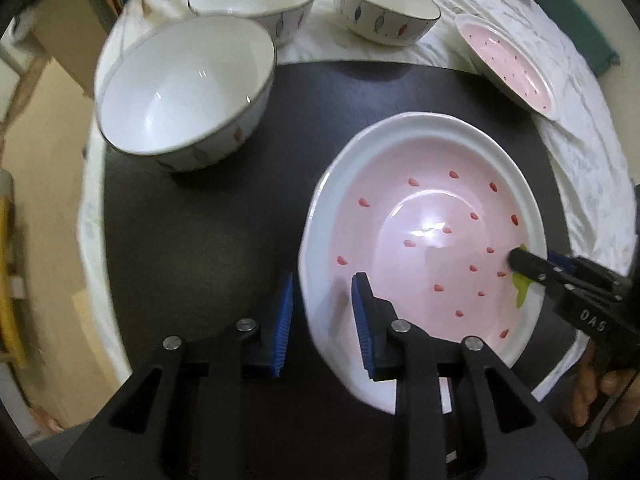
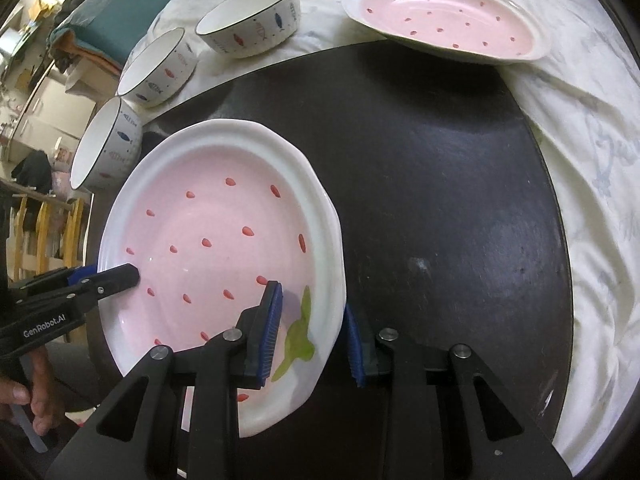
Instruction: Organize plates and bowls
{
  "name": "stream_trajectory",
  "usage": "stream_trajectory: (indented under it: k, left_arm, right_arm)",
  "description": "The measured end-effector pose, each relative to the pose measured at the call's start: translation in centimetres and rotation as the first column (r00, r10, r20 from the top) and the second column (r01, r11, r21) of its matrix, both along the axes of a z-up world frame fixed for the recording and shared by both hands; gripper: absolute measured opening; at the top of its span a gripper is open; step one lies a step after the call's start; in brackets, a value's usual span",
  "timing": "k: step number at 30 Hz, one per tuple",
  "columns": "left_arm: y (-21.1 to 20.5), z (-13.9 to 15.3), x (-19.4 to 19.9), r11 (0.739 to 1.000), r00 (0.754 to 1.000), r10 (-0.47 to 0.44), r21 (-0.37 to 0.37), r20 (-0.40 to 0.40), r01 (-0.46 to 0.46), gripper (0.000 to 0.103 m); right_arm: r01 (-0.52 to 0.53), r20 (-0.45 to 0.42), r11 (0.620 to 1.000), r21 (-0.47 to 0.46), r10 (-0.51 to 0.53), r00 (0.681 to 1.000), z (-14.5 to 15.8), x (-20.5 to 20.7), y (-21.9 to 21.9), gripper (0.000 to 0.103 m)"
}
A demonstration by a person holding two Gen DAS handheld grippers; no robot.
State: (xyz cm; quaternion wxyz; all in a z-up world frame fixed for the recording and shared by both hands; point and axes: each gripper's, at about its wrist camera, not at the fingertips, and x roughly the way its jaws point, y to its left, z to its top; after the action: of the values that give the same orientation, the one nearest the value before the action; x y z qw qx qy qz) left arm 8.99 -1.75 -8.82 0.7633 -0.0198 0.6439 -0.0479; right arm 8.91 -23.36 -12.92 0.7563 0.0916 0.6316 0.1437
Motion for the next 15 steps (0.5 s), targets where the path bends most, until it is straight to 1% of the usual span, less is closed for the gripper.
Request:
stream_trajectory:
  k: [3,5,7,9,11,13,14,15]
  left_arm:
    - [0.3,1.2,-0.4,1.000,0.999,0.019,0.019,0.037,-0.019,0.028]
    - [0.5,2.2,-0.5,0.999,0.997,0.039,0.022,0.073,-0.041,0.028]
    - [0.4,3.0,-0.6,0.999,0.995,0.044,0.016,0.089,-0.046,0.028]
    - [0.1,4.0,-0.9,0.999,0.994,0.036,0.005,0.102,-0.037,0.028]
    - [-0.6,5.1,-1.3,1.000,0.991,0.023,0.015,0.129,-0.025,0.028]
    - [-1.4,6.4,-1.7,1.000,0.986,0.004,0.023,0.167,-0.008,0.029]
    - [-1.7,6.9,-1.8,1.000,0.982,-0.009,0.026,0.186,0.004,0.030]
    - [-1.9,7.5,-2.0,0.999,0.975,-0.020,0.038,0.221,0.012,0.033]
  right_arm:
    - [0.019,0.015,0.999,-0.026,-0.019,1.000,0.5,-0.6,-0.5,0.035]
    - [0.054,0.037,0.997,-0.051,-0.053,0.998,1.5,-1.2,-1.1,0.035]
    - [0.091,0.073,0.994,-0.057,-0.087,0.994,2.9,-1.9,-1.9,0.037]
    - [0.133,0.113,0.990,-0.037,-0.128,0.985,4.5,-2.7,-2.6,0.054]
    - [0.165,0.164,0.986,-0.025,-0.158,0.974,6.2,-3.6,-3.1,0.056]
    - [0.182,0.200,0.982,-0.049,-0.169,0.965,7.7,-4.4,-3.2,0.061]
    - [0.190,0.217,0.980,-0.063,-0.172,0.961,8.5,-4.7,-3.3,0.068]
    - [0.194,0.228,0.979,-0.069,-0.174,0.958,9.0,-4.9,-3.4,0.073]
